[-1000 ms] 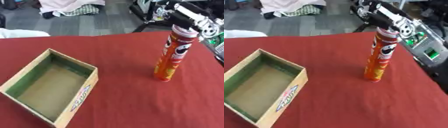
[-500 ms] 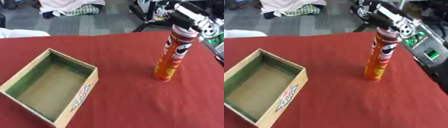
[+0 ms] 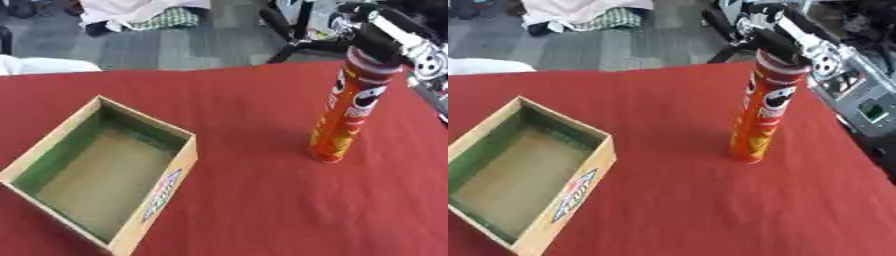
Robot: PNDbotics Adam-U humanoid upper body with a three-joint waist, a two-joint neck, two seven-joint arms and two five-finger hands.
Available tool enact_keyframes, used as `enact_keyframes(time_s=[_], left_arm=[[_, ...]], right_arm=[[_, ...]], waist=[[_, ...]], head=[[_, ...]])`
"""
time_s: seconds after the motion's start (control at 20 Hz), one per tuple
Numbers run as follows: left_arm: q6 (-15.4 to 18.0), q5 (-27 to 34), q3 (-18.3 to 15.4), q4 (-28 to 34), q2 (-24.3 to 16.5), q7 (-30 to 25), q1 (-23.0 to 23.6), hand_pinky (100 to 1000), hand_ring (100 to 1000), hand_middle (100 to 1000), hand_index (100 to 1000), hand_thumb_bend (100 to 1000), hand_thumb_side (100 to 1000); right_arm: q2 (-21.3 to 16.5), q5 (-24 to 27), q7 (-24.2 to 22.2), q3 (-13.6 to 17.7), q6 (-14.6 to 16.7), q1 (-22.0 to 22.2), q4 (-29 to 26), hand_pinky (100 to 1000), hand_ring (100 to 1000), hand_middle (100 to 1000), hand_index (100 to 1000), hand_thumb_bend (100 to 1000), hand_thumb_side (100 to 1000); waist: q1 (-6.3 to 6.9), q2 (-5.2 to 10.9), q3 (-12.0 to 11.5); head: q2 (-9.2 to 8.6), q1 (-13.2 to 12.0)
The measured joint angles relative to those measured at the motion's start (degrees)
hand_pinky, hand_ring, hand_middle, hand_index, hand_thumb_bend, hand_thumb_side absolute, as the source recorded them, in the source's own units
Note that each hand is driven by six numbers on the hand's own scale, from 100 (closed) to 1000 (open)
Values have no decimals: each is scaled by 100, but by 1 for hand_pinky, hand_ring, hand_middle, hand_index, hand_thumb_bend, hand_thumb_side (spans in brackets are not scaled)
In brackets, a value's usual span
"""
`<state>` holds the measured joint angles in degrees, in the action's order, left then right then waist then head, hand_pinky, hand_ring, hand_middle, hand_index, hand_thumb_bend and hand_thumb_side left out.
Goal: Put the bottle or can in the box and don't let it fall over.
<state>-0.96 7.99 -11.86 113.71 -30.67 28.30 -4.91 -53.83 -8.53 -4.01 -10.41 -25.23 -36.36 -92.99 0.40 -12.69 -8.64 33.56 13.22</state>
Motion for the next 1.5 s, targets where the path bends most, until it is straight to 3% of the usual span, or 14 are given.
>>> enact_keyframes(time_s=[1.5], left_arm=[[0, 0, 0, 0, 1, 0, -1, 876, 779, 824, 736, 543, 452]], right_arm=[[-152, 105, 134, 154, 13, 215, -6, 902, 1000, 1000, 971, 100, 1000]], waist=[[16, -5, 27]], head=[[-1, -19]])
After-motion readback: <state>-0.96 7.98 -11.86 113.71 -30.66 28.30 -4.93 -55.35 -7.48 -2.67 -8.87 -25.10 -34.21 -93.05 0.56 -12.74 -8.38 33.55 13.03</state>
